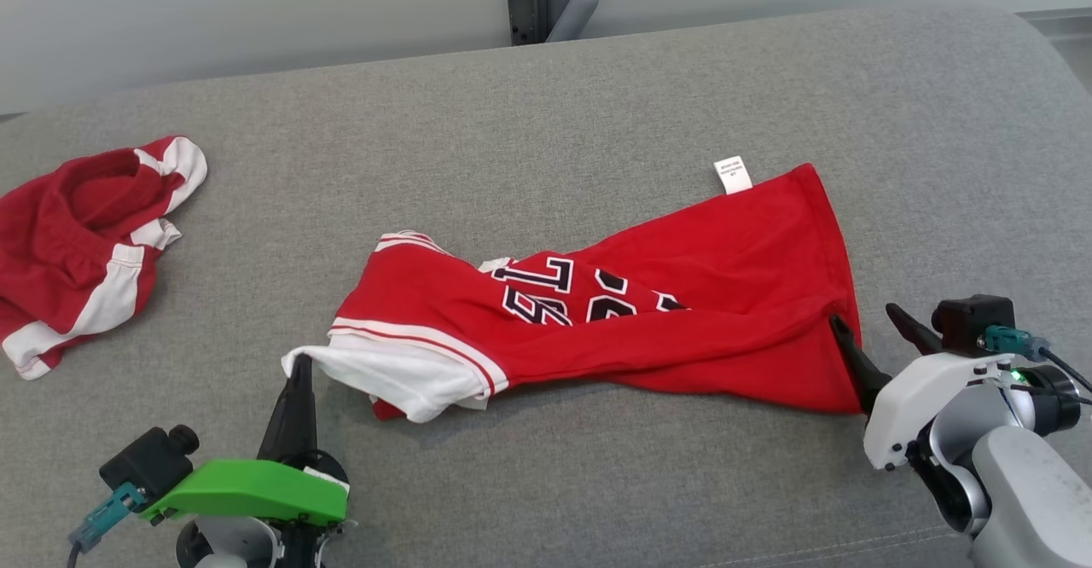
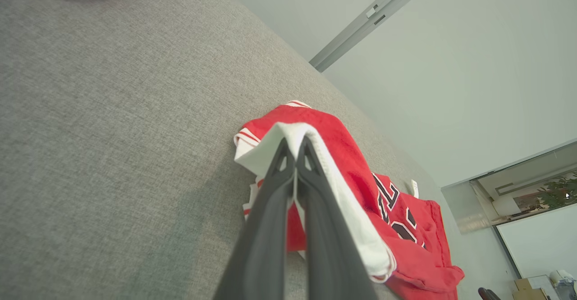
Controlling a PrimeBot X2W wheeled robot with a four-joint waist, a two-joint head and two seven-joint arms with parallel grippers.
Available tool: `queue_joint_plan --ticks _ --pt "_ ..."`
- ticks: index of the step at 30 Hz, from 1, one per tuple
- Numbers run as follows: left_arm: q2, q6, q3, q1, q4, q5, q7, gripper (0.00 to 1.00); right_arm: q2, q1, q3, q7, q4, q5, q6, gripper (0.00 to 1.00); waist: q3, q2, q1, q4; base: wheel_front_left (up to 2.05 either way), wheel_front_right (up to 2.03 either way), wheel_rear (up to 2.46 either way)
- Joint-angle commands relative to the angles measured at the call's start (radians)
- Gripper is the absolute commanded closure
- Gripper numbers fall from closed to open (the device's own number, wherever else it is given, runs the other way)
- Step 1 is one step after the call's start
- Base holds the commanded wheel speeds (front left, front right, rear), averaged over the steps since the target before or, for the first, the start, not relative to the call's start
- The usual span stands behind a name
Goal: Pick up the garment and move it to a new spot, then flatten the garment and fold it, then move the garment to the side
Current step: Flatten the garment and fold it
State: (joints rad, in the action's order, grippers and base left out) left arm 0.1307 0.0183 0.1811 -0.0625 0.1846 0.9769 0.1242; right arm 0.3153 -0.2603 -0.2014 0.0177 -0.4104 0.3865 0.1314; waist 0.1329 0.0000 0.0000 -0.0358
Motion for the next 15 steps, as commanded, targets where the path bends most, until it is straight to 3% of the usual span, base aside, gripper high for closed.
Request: queue_joint_plan --ticks 1,15 --pt "0.007 0.002 0.000 -0.020 0.003 -0.013 -0.001 1.00 0.014 -0.029 -0.016 0.006 -0.033 0.021 -0.001 0.00 0.003 0.0000 0.0000 0.004 0.00 0.00 0.00" --pt "0.019 0.009 -0.003 -0.040 0.023 -0.008 0.004 1.00 0.047 -0.203 -0.206 -0.048 -0.276 0.146 -0.001 0.00 0.023 0.0000 0.0000 0.013 0.00 0.00 0.00"
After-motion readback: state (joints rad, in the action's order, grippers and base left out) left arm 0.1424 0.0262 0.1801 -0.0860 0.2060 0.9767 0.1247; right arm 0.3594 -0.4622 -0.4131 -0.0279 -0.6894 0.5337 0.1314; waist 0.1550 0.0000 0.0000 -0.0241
